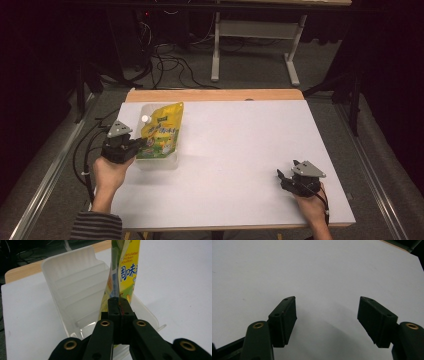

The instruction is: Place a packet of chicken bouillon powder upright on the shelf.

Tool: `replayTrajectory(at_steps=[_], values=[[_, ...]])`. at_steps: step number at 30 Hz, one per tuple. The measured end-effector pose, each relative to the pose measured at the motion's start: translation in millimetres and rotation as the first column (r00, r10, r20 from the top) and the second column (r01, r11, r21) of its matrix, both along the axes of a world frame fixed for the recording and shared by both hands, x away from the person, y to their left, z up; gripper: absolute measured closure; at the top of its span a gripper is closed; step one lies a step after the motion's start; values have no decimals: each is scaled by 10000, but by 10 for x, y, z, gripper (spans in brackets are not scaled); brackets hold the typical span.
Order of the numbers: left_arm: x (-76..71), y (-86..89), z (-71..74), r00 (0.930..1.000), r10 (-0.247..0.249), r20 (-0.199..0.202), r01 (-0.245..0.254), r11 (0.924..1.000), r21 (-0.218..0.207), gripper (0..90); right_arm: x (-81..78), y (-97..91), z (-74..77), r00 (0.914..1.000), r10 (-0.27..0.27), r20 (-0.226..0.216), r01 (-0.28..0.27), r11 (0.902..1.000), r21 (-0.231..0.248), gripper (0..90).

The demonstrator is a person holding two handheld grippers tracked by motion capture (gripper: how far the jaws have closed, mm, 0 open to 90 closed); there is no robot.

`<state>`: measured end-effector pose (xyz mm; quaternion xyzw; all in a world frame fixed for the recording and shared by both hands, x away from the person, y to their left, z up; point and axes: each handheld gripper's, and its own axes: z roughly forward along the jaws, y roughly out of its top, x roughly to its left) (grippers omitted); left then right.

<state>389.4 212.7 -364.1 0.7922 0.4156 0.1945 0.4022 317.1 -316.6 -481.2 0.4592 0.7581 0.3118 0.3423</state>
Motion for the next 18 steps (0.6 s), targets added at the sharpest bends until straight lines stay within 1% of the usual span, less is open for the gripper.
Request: replayTrajectory(at_steps=[1, 2, 4, 6, 10, 12, 14, 16, 18], values=[[-14, 15, -13, 10000, 2, -6, -2, 9999, -112, 900, 0, -1, 0, 10000, 2, 5, -2, 10000, 3, 320], [-14, 15, -13, 10000, 2, -6, -2, 9999, -112, 900, 0, -1, 0, 10000, 2, 5, -2, 10000, 3, 320], [-43, 72, -51, 9999, 111, -57, -113, 9997, -225, 900, 2, -3, 0, 10000, 17, 13, -17, 10000, -8, 320], [-46, 94, -79, 9998, 206, -24, -206, 9995, -238, 900, 3, -1, 0, 10000, 36, 19, -36, 10000, -56, 321], [-21, 85, -117, 9993, 362, 137, -361, 9993, -71, 900, 2, 2, -1, 10000, 30, 30, -30, 10000, -82, 320], [-9, 101, -141, 9991, 410, 114, -407, 9989, -253, 900, 0, 1, 0, 10000, 0, 19, 0, 10000, -54, 320], [-14, 127, -157, 9992, 397, 64, -394, 9987, -337, 900, -1, 1, 0, 10000, -2, 30, 2, 10000, -49, 320], [-23, 145, -165, 9994, 344, 24, -343, 9988, -336, 900, 1, 2, 0, 10000, 5, 13, -5, 10000, -54, 320], [-35, 159, -171, 9994, 323, -152, -328, 9986, -405, 900, 1, 3, -1, 10000, 22, 23, -22, 10000, -69, 320]])
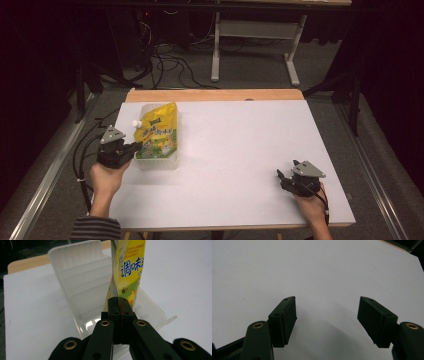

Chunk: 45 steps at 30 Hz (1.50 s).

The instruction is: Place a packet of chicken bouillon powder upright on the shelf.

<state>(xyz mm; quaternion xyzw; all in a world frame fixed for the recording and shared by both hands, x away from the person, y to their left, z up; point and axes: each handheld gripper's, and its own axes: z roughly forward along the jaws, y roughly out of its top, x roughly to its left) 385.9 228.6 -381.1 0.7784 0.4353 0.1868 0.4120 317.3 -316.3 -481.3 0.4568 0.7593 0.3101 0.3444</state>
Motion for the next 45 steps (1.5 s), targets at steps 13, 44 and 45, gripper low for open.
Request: replayTrajectory(at_steps=[13, 44, 45], values=[[-70, 126, -138, 9988, 70, -483, -69, 10000, 23, 900, -2, -2, 1, 10000, 3, 1, -3, 10000, 20, 320], [-238, 101, -69, 9974, 693, 176, -693, 9976, 7, 596, 2, 4, -2, 10000, 29, -50, -29, 10000, -35, 319], [-253, 98, -61, 9973, 705, 192, -705, 9975, 32, 590, 2, 4, -2, 10000, 27, -54, -27, 10000, -31, 319]])
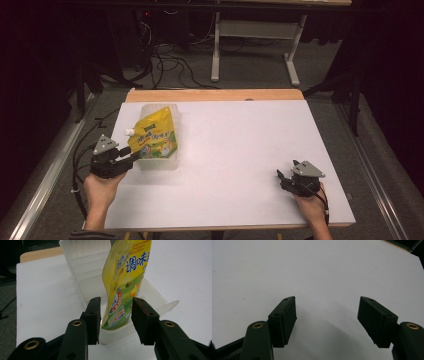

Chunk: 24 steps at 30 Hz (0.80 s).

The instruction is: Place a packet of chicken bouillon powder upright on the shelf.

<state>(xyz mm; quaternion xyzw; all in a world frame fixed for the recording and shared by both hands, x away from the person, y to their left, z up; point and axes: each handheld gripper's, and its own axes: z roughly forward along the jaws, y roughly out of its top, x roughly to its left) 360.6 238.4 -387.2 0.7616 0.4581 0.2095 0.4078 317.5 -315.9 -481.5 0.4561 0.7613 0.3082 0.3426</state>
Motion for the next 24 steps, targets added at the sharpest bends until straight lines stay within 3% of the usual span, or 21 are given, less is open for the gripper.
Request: replayTrajectory(at_steps=[15, 24], values=[[-221, -62, 30, 9988, 278, 406, -262, 9989, -376, 480, 8, -2, -2, 10000, -1, -38, 1, 10000, 32, 319], [-360, -337, 17, 9965, -505, 665, 536, 9976, -447, 462, 5, 0, -1, 10000, -13, -30, 13, 10000, 8, 319]])
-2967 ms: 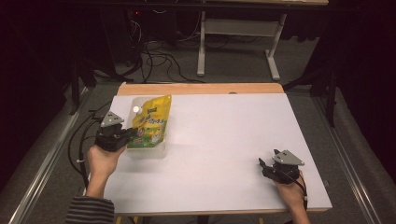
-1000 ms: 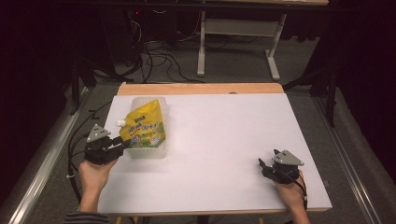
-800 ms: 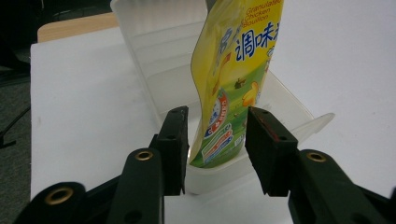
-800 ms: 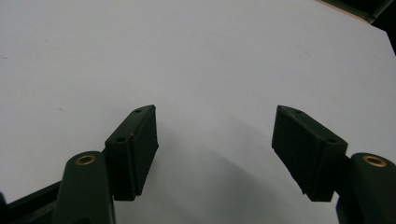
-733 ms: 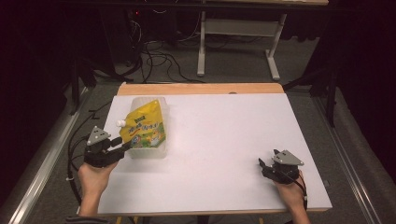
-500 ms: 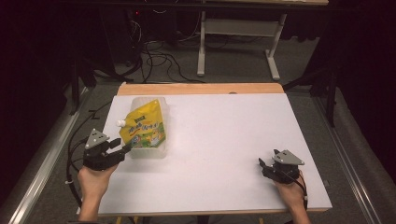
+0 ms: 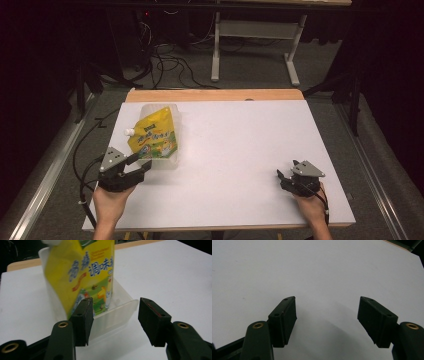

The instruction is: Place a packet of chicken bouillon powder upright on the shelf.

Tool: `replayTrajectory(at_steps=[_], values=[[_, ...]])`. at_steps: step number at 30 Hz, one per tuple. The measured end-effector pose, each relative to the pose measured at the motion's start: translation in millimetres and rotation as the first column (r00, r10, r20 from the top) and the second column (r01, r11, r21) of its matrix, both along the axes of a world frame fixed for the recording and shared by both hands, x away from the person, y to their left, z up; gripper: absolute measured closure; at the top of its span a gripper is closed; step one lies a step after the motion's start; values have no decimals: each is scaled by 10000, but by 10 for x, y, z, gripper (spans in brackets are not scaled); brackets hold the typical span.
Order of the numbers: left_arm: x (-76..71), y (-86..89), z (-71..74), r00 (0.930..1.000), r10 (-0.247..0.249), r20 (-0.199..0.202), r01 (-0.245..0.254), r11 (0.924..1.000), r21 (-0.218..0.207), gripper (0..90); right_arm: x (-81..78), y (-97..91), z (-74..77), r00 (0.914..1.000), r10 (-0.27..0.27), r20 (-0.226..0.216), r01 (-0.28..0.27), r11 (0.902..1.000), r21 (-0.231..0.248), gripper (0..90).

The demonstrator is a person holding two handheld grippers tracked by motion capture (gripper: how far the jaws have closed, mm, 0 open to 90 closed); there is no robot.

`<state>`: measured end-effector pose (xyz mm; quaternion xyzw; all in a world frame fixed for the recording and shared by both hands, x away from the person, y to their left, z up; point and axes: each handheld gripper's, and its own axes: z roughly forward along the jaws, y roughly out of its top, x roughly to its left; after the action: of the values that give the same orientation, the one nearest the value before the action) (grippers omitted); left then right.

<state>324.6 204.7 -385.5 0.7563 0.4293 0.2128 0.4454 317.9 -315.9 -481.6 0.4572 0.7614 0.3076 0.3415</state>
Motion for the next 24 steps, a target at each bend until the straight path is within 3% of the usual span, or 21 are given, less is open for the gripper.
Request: replayTrajectory(at_steps=[8, 24], values=[[29, -229, -108, 9989, -417, -196, 416, 9991, -49, 446, -4, -1, 0, 10000, -22, 8, 22, 10000, 57, 319], [117, -678, -251, 9896, -1392, -371, 1390, 9903, -73, 433, -3, -3, 1, 10000, -25, 33, 25, 10000, 43, 320]])
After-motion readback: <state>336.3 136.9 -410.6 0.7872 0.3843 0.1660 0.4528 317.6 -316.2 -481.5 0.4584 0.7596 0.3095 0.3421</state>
